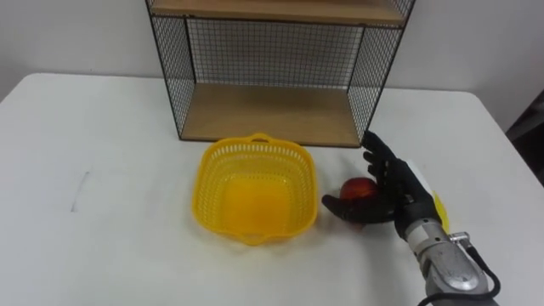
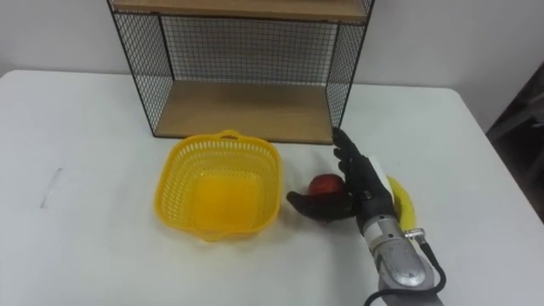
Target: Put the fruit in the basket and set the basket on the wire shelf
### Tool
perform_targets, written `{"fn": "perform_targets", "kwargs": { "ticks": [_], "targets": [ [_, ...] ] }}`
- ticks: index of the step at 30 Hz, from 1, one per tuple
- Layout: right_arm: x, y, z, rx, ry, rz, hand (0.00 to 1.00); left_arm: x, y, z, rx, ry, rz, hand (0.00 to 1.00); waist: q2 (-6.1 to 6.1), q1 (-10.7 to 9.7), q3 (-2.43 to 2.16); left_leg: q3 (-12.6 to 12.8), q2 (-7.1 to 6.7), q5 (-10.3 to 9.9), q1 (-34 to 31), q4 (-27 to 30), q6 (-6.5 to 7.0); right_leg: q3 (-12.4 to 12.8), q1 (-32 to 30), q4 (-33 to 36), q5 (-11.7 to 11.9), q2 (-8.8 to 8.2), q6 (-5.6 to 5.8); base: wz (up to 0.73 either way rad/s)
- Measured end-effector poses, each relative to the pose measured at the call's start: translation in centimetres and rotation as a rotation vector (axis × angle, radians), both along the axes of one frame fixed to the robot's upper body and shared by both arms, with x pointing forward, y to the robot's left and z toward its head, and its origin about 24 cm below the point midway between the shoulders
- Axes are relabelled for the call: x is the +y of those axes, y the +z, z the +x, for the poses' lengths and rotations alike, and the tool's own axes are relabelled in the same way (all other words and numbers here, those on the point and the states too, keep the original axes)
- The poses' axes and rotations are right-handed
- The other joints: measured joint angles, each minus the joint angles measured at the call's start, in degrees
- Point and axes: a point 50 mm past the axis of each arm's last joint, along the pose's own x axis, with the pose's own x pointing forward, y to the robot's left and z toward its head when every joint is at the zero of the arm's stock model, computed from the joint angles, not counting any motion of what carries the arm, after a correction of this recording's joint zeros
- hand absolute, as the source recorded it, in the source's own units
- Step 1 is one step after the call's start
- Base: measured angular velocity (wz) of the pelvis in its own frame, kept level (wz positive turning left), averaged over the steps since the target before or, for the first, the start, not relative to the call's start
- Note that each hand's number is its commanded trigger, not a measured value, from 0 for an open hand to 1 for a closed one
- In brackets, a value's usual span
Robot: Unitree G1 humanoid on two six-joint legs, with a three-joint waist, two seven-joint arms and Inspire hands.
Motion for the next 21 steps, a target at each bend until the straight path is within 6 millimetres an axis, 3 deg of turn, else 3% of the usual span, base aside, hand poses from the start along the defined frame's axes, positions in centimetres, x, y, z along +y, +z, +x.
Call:
{"fn": "perform_targets", "kwargs": {
  "ticks": [3,9,16,17,18,20,21],
  "targets": [
    [0.08,-0.31,-0.41,0.016,0.004,0.0,0.0,0.01,-0.01,-0.04,0.005,-0.001,-0.008,0.0,-0.29,0.0,-0.17,0.0,-0.03,0.0,-0.1,-0.1,0.0,0.1,0.2,0.0,0.0,0.0,0.0,0.0],
    [0.25,-0.43,-0.5,0.022,0.03,-0.031,0.0,0.02,-0.01,0.02,0.006,-0.002,-0.013,0.0,-0.97,0.0,-0.11,0.0,0.01,0.0,0.0,-0.2,0.0,0.0,0.4,-0.1,0.0,0.04,0.01,0.0],
    [0.28,-0.44,-0.51,0.023,0.052,-0.072,0.0,0.03,-0.01,-0.05,0.012,-0.002,-0.023,0.0,-0.96,-0.1,-0.11,0.0,0.04,0.0,0.0,-0.3,0.0,0.0,0.3,0.0,0.0,0.04,0.02,0.0],
    [0.29,-0.43,-0.5,0.023,0.055,-0.077,0.05,0.0,-0.03,-0.09,0.015,-0.002,-0.029,0.0,-0.97,0.0,-0.11,0.0,0.04,0.0,0.0,-0.4,0.0,0.0,0.3,0.0,0.0,0.04,0.02,0.0],
    [0.3,-0.43,-0.5,0.023,0.059,-0.085,0.53,-0.01,-0.04,-0.17,0.019,-0.001,-0.032,0.0,-1.0,0.0,-0.11,0.0,0.04,0.0,0.0,-0.5,0.0,0.0,0.3,0.0,0.0,0.03,0.02,0.0],
    [0.31,-0.43,-0.5,0.023,0.063,-0.097,1.0,-0.01,-0.06,-0.24,0.023,-0.001,-0.033,0.0,-1.06,0.0,-0.13,0.0,0.03,0.0,0.0,-0.5,0.0,0.0,0.3,0.0,0.0,0.03,0.02,0.0],
    [0.31,-0.4,-0.48,0.021,0.064,-0.101,1.0,-0.01,-0.07,-0.27,0.025,0.0,-0.034,0.0,-1.07,0.0,-0.14,0.0,0.01,0.0,0.0,-0.5,0.0,0.0,0.3,0.0,0.0,0.02,0.02,0.0]
  ]
}}
